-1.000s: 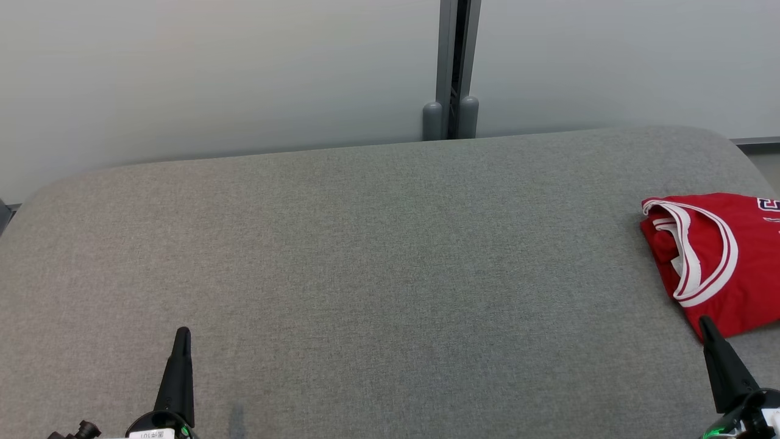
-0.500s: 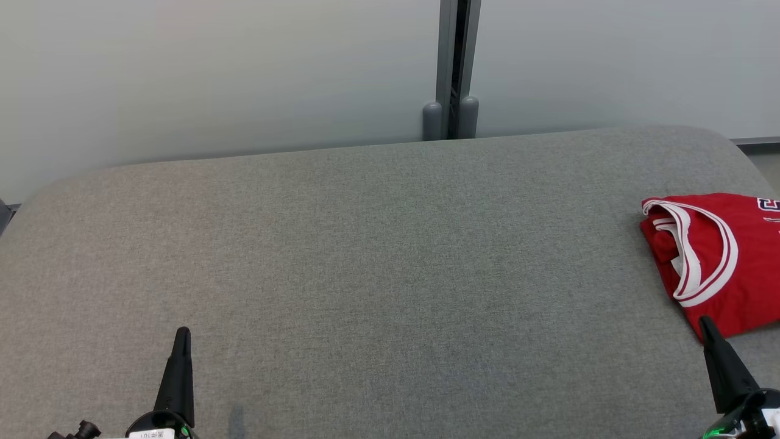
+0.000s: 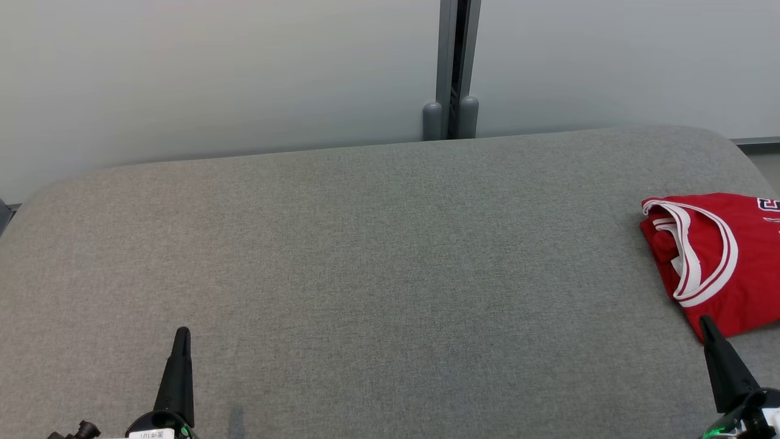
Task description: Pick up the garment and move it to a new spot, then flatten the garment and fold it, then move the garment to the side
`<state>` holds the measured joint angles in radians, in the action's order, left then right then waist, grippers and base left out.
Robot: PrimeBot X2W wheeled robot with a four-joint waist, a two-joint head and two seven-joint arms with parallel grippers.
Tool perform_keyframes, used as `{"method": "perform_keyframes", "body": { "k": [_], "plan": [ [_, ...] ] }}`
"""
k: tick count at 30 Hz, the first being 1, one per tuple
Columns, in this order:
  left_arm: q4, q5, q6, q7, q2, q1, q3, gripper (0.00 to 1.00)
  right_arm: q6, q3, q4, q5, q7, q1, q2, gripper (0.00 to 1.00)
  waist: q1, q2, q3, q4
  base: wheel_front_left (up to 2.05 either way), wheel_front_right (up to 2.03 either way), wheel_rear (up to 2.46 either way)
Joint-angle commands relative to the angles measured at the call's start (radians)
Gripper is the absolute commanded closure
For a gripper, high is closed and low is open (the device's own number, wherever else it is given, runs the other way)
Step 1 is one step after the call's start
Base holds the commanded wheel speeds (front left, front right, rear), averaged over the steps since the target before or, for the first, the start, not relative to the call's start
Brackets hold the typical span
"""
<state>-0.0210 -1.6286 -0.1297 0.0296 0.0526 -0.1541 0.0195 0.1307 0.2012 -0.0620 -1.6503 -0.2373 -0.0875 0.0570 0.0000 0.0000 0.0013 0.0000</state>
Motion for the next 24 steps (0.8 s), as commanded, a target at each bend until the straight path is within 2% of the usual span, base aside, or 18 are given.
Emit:
{"method": "perform_keyframes", "body": {
  "k": [1,24],
  "plan": [
    [-0.003,0.003,-0.005,-0.004,0.002,-0.002,-0.004,1.0,0.0,0.004,-0.001,0.005,-0.005,0.006,0.002,1.0,0.0,0.0,0.0,0.0,0.0,0.0,0.0],
    [-0.003,0.005,-0.005,-0.004,0.001,-0.002,-0.006,1.0,0.0,0.006,-0.001,0.005,-0.009,0.007,-0.001,1.0,0.0,0.0,0.0,0.0,0.0,0.0,0.0]
  ]
}}
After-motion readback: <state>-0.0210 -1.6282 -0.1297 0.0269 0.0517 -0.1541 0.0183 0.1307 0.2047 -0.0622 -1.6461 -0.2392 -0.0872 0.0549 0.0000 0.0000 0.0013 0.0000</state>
